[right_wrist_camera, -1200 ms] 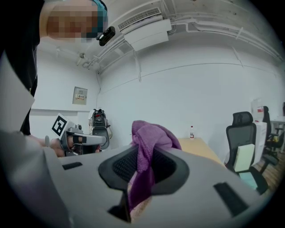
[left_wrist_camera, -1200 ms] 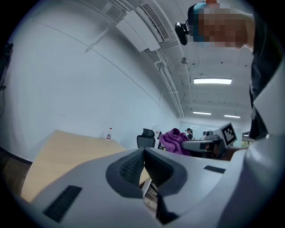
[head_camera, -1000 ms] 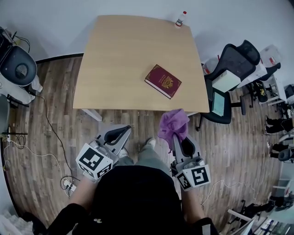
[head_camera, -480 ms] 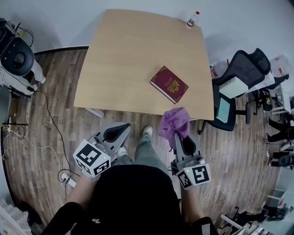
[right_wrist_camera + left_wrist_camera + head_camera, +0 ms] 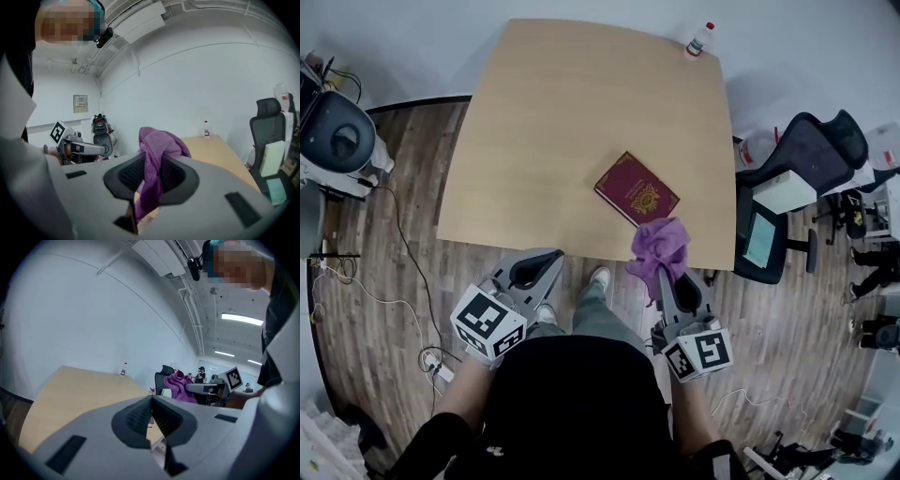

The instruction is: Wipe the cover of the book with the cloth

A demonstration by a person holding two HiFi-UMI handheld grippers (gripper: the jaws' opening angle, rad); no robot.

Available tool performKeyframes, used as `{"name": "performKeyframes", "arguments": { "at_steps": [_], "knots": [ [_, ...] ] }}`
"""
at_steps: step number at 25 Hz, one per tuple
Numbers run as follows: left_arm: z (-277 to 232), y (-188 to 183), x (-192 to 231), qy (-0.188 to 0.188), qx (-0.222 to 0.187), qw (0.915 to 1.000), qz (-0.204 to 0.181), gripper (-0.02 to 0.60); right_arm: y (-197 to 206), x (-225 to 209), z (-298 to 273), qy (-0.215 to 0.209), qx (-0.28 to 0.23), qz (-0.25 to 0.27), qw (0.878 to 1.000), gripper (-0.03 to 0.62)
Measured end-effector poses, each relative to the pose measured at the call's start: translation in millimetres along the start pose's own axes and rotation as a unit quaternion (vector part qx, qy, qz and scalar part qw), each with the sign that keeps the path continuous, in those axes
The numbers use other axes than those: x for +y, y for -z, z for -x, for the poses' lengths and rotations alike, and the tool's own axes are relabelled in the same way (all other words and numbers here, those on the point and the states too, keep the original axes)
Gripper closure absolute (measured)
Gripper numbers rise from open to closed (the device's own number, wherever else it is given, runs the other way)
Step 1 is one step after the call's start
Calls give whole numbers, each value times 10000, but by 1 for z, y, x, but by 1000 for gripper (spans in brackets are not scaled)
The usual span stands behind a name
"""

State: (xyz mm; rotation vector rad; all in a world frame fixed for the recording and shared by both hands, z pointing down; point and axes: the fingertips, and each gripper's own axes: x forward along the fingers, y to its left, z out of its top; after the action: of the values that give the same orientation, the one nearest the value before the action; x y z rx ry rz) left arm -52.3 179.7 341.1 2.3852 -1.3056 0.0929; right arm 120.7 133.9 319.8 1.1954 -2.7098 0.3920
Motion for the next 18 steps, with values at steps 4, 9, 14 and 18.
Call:
{"name": "performKeyframes", "arguments": {
  "at_steps": [4,9,14,18],
  "knots": [
    [-40,-11,10,-119,115,9998,-62,563,-9,-39,-20,-40,-2,-47,10000,523],
    [-83,-21,18,-282,299,9989,-204,563,-16,-84,-38,-64,33,-153,9999,522],
    [-121,-23,28,-492,427,9975,-273,563,-14,-129,-53,-37,121,-251,9996,523],
    [-143,-14,34,-600,642,9955,-356,563,-6,-155,-62,25,233,-266,9994,523]
  ]
}}
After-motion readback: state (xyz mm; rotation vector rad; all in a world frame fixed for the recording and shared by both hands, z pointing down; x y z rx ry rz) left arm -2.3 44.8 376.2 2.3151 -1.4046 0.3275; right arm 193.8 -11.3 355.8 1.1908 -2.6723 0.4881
